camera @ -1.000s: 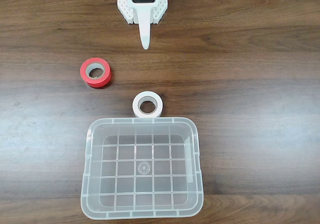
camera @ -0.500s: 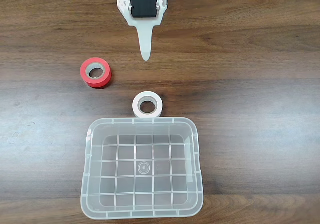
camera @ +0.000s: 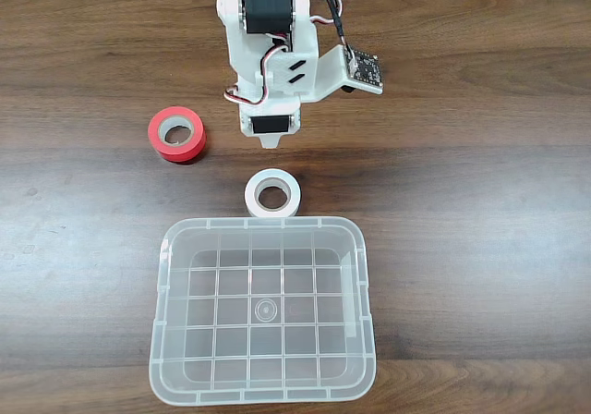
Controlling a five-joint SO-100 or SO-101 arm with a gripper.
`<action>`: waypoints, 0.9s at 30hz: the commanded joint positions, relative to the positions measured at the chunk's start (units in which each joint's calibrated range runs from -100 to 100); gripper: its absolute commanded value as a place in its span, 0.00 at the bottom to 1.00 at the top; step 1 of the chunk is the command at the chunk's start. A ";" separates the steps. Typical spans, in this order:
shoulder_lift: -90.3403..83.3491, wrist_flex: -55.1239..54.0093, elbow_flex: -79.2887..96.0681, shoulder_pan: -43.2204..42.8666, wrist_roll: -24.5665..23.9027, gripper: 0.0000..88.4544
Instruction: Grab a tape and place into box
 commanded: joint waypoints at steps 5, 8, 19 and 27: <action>2.18 -6.07 -5.74 0.57 3.24 0.02; 2.26 -7.18 -5.57 0.71 3.30 0.02; 2.26 -8.38 -4.78 2.32 3.45 0.18; 7.65 -8.98 -4.78 3.20 6.41 0.19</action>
